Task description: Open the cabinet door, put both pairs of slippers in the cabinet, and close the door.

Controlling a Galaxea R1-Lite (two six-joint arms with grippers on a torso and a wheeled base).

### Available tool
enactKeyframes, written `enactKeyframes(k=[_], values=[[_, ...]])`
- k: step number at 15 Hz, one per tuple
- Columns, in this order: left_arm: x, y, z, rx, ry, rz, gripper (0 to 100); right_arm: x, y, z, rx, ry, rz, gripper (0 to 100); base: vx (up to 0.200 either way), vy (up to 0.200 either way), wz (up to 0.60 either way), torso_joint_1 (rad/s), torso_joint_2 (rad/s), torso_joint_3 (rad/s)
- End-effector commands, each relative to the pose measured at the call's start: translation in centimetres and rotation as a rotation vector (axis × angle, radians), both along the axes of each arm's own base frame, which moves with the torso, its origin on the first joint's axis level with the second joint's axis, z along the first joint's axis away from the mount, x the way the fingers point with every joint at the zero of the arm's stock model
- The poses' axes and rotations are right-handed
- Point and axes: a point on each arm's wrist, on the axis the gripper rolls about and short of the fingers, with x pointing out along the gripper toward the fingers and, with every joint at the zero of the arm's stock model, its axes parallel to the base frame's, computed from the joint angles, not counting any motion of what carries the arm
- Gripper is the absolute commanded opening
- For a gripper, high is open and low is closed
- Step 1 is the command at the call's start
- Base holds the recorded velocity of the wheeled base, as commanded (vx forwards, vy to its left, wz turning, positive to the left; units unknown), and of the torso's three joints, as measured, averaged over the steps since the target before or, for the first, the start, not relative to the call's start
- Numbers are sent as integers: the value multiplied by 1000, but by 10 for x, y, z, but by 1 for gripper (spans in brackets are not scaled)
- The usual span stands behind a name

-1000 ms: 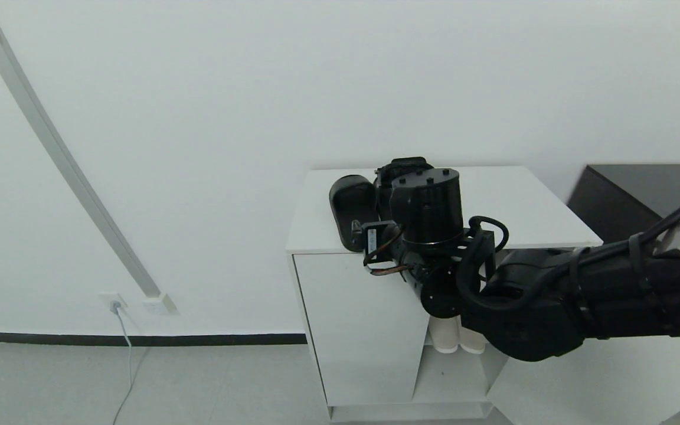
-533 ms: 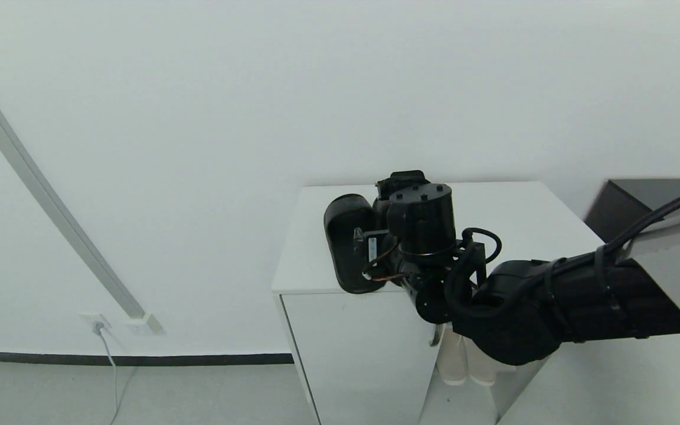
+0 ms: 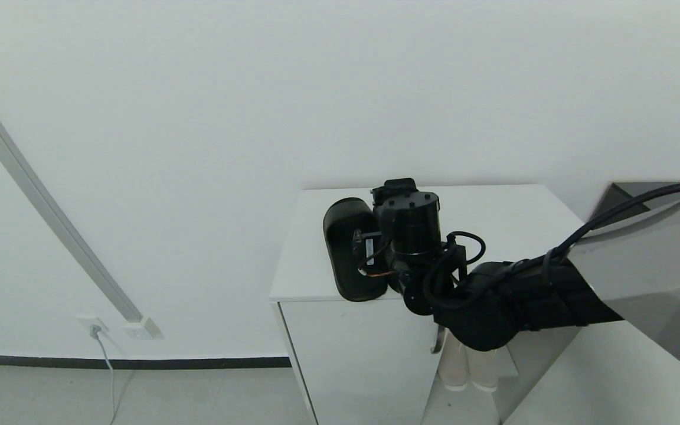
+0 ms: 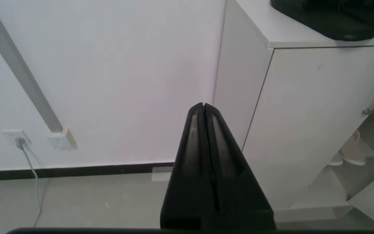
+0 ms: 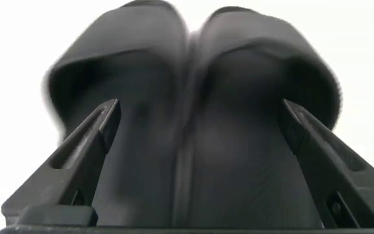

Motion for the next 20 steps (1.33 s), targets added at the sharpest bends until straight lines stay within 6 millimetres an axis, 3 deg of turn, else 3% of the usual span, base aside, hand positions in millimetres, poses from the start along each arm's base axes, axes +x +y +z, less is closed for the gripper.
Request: enactKeyframes(k=[1, 4, 9, 10, 16, 18, 20], values=[[0, 0, 0, -1, 1, 1, 0, 17, 1, -10, -15, 0, -20, 100, 0, 0, 0, 0, 0, 0], [0, 0, 0, -1, 1, 0, 0, 38, 5, -10, -14, -12, -32, 100, 0, 0, 0, 0, 0, 0], [0, 0, 0, -1, 1, 0, 0, 47, 10, -8, -11, -10, -27, 100, 0, 0, 0, 0, 0, 0], [0, 0, 0, -1, 1, 0, 0, 46, 11, -8, -11, -10, -24, 0, 0, 0, 0, 0, 0, 0], [0, 0, 0, -1, 1, 1, 0, 44, 13, -9, -14, -8, -19, 0, 0, 0, 0, 0, 0, 0], [0, 0, 0, -1, 1, 0, 0, 39, 14, -2, -1, -20, -16, 0, 0, 0, 0, 0, 0, 0], [0, 0, 0, -1, 1, 0, 0, 22, 8, 14, 6, -25, 8, 0, 0, 0, 0, 0, 0, 0]])
